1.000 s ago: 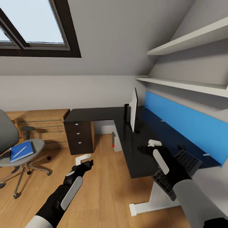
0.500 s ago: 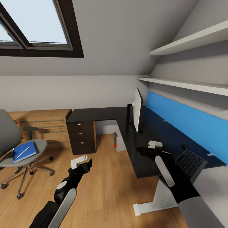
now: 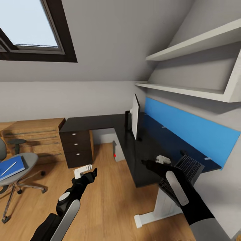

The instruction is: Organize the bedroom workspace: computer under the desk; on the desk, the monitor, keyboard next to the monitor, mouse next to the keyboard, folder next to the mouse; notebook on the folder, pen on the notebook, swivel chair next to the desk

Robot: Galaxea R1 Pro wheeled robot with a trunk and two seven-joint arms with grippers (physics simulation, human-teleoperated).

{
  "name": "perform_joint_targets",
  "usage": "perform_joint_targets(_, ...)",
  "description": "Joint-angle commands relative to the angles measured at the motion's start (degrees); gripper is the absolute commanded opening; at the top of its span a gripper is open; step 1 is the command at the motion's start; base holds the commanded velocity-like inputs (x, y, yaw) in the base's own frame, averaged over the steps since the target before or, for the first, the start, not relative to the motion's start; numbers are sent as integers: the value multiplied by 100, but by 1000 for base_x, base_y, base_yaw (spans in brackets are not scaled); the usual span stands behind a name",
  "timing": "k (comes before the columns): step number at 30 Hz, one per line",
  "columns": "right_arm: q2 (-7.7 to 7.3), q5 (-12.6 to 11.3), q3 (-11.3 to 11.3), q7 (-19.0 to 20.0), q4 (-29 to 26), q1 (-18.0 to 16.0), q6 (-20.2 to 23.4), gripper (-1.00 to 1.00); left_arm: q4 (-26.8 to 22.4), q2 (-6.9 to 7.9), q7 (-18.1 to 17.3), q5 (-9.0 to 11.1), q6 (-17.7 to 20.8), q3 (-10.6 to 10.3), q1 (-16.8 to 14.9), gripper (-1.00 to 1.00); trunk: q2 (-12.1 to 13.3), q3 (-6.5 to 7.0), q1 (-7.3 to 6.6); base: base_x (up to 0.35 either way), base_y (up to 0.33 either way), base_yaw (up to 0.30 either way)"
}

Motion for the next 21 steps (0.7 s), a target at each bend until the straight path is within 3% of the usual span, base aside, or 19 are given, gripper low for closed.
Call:
perform_joint_targets(1, -7, -497, 10, -59, -16, 118, -121, 100, -11, 7, 51, 45, 13, -9, -4, 100, -4, -1, 0, 0, 0, -245)
perform_joint_targets(3, -8, -850, 4, -60, -26, 270, -289, 100, -11, 7, 51, 45, 15, -7, -4, 100, -4, 10, 0, 0, 0, -246)
perform_joint_targets(4, -17, -1345, -1, -55, -31, 458, -501, 100, -11, 7, 51, 44, 19, -4, -4, 100, -4, 15, 0, 0, 0, -247)
perform_joint_targets(9, -45, -1915, -4, -35, -43, 561, -588, 100, -12, 7, 51, 43, 24, -4, -4, 100, -4, 27, 0, 0, 0, -133)
perform_joint_targets(16, -52, -2060, 9, 143, -114, 580, -568, 100, -13, 7, 54, 49, 16, 12, -4, 100, -4, 29, 0, 0, 0, -19)
perform_joint_targets(18, -54, -2068, 9, 204, -158, 583, -553, 100, -35, 7, 57, 64, 11, 145, -4, 100, -4, 29, 0, 0, 0, -2)
perform_joint_targets(21, -182, -2083, 13, 246, -199, 590, -547, 100, -167, -8, 52, 104, 8, 564, -4, 100, -4, 29, 0, 0, 0, 0)
